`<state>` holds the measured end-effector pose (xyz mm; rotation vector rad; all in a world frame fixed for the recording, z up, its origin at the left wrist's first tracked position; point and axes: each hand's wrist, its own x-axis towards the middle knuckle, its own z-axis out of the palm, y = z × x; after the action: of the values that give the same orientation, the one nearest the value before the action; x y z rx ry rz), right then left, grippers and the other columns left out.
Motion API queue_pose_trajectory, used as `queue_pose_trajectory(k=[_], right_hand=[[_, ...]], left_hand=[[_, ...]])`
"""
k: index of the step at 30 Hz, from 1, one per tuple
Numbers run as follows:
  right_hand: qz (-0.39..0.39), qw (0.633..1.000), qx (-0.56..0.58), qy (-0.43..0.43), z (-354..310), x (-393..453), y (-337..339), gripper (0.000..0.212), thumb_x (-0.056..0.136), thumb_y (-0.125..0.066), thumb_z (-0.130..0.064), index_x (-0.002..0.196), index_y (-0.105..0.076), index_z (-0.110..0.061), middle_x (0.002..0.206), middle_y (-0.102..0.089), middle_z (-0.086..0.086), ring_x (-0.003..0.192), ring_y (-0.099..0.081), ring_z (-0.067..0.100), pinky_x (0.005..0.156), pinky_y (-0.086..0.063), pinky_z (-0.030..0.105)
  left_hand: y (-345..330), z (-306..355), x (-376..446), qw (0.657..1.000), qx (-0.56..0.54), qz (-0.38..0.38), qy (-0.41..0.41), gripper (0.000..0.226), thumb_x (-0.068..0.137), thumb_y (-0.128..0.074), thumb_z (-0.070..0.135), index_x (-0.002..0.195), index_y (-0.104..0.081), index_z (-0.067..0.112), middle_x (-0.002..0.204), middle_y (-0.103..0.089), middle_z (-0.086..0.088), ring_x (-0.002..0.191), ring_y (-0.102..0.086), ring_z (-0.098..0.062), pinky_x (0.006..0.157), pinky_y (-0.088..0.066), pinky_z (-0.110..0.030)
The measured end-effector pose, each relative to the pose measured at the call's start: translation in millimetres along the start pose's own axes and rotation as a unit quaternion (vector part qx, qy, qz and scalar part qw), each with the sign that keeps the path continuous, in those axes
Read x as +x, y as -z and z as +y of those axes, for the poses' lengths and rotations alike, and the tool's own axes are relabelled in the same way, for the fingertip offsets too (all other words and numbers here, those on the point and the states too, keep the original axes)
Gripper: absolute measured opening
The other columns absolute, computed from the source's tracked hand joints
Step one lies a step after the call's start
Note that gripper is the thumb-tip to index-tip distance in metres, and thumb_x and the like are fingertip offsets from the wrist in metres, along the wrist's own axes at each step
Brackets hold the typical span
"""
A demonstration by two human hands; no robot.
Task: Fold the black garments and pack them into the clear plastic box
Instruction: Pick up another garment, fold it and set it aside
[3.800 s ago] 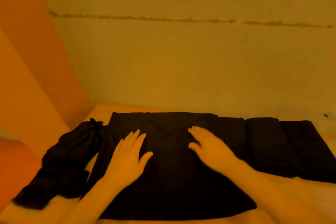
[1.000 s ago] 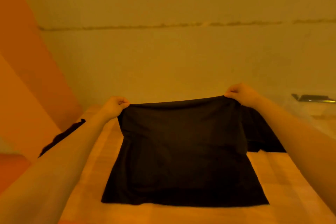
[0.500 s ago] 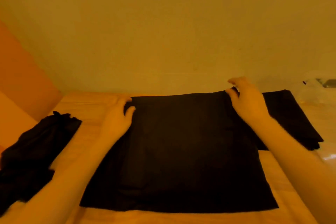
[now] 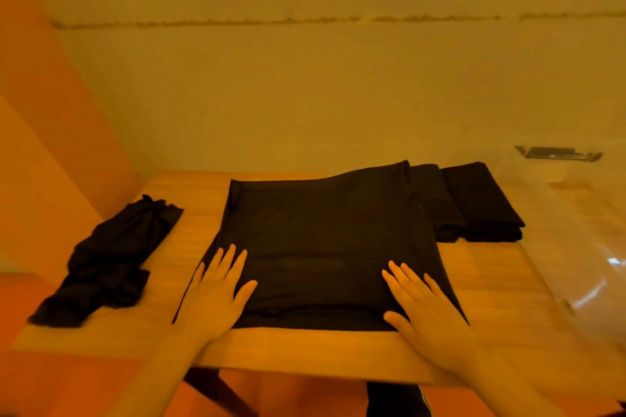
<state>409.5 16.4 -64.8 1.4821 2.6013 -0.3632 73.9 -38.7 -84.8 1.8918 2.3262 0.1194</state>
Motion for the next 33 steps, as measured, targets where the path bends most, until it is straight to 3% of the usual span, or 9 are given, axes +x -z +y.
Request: queue_pose_trajectory(k=[3, 6, 10, 13, 17, 20, 22, 25, 33], right_hand=[[-0.019, 1.000, -0.006, -0.003, -13, -20, 0, 0.118, 0.028, 0.041, -0.079, 0.135, 0.021, -0.032, 0.144, 0.026, -0.012, 0.130, 0.026, 0.006, 0.110, 0.010, 0.031], [-0.038, 0.998, 0.044, -0.013, -22, -31, 12, 0.092, 0.067, 0.002, -0.077, 0.145, 0.009, -0.030, 0.153, 0.015, -0.010, 0.137, 0.016, 0.005, 0.114, 0.004, 0.032], [0.065, 0.996, 0.064, -0.004, -25, -11, 37, 0.066, 0.095, -0.034, -0.047, 0.148, 0.000, -0.026, 0.156, 0.003, -0.009, 0.140, 0.008, 0.004, 0.115, -0.003, 0.028], [0.034, 0.998, 0.044, 0.028, -25, 10, 26, 0.066, 0.093, -0.026, -0.055, 0.148, -0.001, -0.026, 0.156, 0.004, -0.006, 0.140, 0.011, 0.006, 0.115, -0.001, 0.030], [0.020, 1.000, -0.003, 0.023, -20, 3, -2, 0.112, 0.053, 0.028, -0.081, 0.148, 0.002, -0.027, 0.156, 0.008, -0.008, 0.134, 0.017, 0.003, 0.111, 0.005, 0.029], [0.039, 0.997, 0.061, 0.014, -17, 6, 22, 0.066, 0.092, -0.024, -0.058, 0.148, -0.012, -0.025, 0.156, -0.010, -0.006, 0.143, -0.005, 0.007, 0.114, -0.006, 0.025], [0.123, 0.990, 0.065, 0.004, -13, 30, 48, 0.056, 0.096, -0.038, -0.040, 0.146, -0.022, -0.021, 0.154, -0.022, -0.003, 0.141, -0.018, 0.011, 0.114, -0.015, 0.024], [0.173, 0.984, 0.028, -0.003, -2, 86, 84, 0.056, 0.098, -0.036, -0.038, 0.147, -0.019, -0.016, 0.155, -0.017, 0.002, 0.143, -0.013, 0.016, 0.115, -0.013, 0.031], [0.047, 0.994, -0.047, -0.088, 59, 147, 66, 0.063, 0.097, -0.025, -0.048, 0.149, -0.007, -0.019, 0.158, -0.001, -0.001, 0.144, 0.003, 0.016, 0.117, -0.005, 0.045]], left_hand=[[1, -2, -16, 1.000, 0.001, -0.006, -0.004, 0.119, 0.042, 0.039, 0.082, 0.141, 0.013, 0.020, 0.156, 0.008, 0.003, 0.132, 0.019, -0.006, 0.115, 0.004, -0.035], [0, -2, -30, 1.000, 0.001, -0.021, 0.006, 0.123, 0.038, 0.038, 0.083, 0.142, 0.015, 0.021, 0.155, 0.012, 0.003, 0.131, 0.021, -0.006, 0.115, 0.004, -0.037], [-1, -7, -44, 0.999, -0.020, -0.012, 0.043, 0.128, 0.041, 0.036, 0.085, 0.149, 0.001, 0.024, 0.157, 0.005, 0.001, 0.132, 0.020, -0.005, 0.117, 0.000, -0.037], [-2, -6, -56, 0.998, -0.019, -0.005, 0.056, 0.124, 0.043, 0.037, 0.083, 0.147, 0.006, 0.023, 0.157, 0.006, 0.001, 0.132, 0.020, -0.006, 0.117, 0.000, -0.038], [-1, -4, -71, 0.996, -0.025, -0.037, 0.075, 0.111, 0.052, 0.023, 0.088, 0.142, 0.018, 0.023, 0.147, 0.022, 0.009, 0.133, 0.024, -0.007, 0.118, 0.000, -0.039], [23, 5, -63, 0.993, -0.057, -0.041, 0.092, 0.073, 0.090, -0.020, 0.065, 0.149, -0.003, 0.026, 0.157, 0.009, 0.003, 0.144, 0.010, -0.015, 0.117, 0.001, -0.041], [43, 14, -34, 0.996, -0.023, 0.021, 0.078, 0.061, 0.096, -0.023, 0.051, 0.149, -0.012, 0.024, 0.158, 0.001, 0.001, 0.145, 0.002, -0.017, 0.116, 0.001, -0.038], [50, 28, 33, 0.999, -0.020, 0.025, 0.009, 0.059, 0.098, -0.025, 0.047, 0.149, -0.011, 0.022, 0.158, 0.000, 0.001, 0.145, 0.003, -0.017, 0.116, -0.001, -0.036], [16, -14, 115, 0.998, 0.015, -0.041, 0.036, 0.059, 0.098, -0.018, 0.050, 0.150, -0.005, 0.025, 0.158, 0.003, 0.001, 0.145, 0.006, -0.018, 0.117, 0.000, -0.041]])
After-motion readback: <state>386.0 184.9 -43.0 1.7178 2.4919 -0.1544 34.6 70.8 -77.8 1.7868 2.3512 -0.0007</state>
